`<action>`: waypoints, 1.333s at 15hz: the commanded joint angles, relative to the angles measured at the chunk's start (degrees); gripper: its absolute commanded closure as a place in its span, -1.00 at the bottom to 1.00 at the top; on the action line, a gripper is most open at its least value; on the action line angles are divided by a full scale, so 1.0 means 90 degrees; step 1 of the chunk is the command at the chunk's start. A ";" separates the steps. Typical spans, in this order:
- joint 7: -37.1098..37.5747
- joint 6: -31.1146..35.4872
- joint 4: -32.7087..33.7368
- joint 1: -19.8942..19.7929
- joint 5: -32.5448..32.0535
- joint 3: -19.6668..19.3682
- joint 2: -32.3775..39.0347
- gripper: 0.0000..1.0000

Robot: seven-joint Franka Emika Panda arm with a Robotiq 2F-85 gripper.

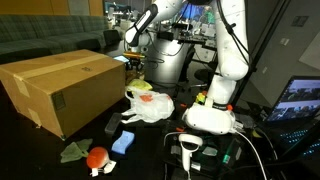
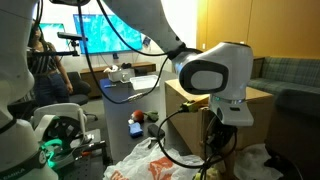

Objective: Put the objects on top of the box on to the table and the objects on the table on to the top of the box

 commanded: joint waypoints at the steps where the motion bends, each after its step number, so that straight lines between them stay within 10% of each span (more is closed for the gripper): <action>1: -0.0071 -0.0283 0.0239 0.0033 0.0045 -0.0074 0.0048 -0.37; 5: -0.0844 -0.0692 -0.0031 0.0127 -0.0305 -0.0038 -0.0268 -0.98; 20: -0.3485 -0.0298 -0.3168 0.0870 -0.0836 0.0710 -0.1511 -1.00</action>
